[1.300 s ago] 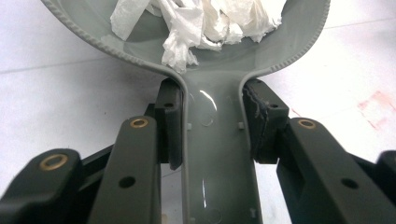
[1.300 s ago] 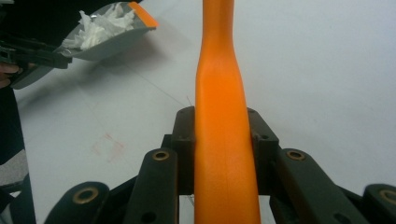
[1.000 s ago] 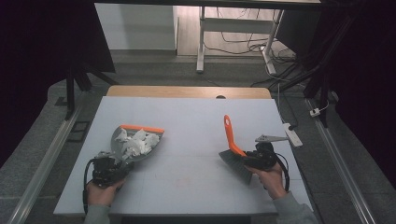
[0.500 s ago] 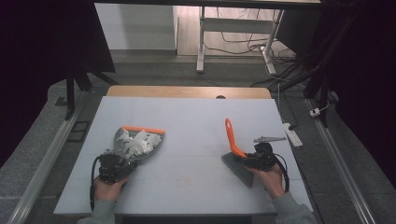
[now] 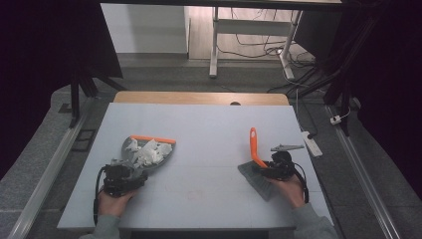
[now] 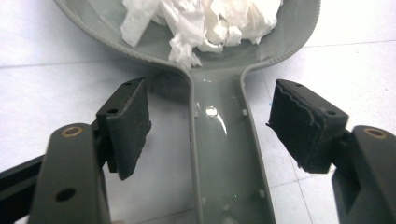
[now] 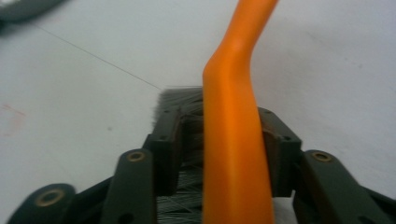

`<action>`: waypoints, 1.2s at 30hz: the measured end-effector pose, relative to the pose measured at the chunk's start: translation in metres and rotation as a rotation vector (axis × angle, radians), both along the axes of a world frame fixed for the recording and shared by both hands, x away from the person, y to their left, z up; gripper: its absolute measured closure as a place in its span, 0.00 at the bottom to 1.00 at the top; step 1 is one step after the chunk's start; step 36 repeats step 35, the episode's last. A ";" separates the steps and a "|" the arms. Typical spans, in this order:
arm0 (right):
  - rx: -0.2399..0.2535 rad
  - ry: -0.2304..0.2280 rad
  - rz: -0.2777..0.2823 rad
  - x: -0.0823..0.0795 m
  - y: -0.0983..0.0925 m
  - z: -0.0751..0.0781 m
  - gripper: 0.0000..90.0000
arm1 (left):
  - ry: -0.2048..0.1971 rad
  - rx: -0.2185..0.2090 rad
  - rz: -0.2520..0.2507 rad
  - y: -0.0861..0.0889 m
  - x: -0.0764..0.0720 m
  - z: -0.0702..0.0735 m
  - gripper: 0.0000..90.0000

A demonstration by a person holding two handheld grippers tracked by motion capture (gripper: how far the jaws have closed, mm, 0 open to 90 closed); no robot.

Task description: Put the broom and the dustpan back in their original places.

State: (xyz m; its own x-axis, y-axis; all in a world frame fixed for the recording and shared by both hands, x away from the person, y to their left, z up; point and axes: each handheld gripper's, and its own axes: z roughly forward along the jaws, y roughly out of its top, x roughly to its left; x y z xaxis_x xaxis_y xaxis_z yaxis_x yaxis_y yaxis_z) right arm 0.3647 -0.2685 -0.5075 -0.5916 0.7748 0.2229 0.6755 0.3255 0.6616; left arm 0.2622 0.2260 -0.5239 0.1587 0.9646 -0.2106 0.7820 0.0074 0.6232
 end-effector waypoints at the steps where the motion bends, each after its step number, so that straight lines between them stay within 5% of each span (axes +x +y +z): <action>1: -0.002 0.009 -0.001 0.001 -0.001 -0.001 0.56 | -0.012 0.005 -0.006 0.001 -0.002 0.002 0.31; 9: -0.030 0.023 -0.052 0.001 -0.005 -0.004 0.49 | -0.062 0.002 -0.147 0.012 -0.014 0.011 0.32; 12: -0.061 -0.010 -0.074 0.000 -0.003 -0.003 0.48 | -0.083 0.010 -0.168 0.014 -0.015 0.013 0.32; 16: -0.038 -0.048 -0.079 -0.006 -0.005 0.005 0.48 | -0.112 0.017 -0.199 0.016 -0.012 0.016 0.32; 29: 0.023 -0.183 0.105 -0.032 -0.005 0.018 0.50 | -0.147 -0.019 -0.340 0.015 -0.010 0.020 0.33; 36: -0.002 -0.229 0.156 -0.039 -0.006 0.019 0.50 | -0.141 -0.030 -0.354 0.011 -0.011 0.020 0.33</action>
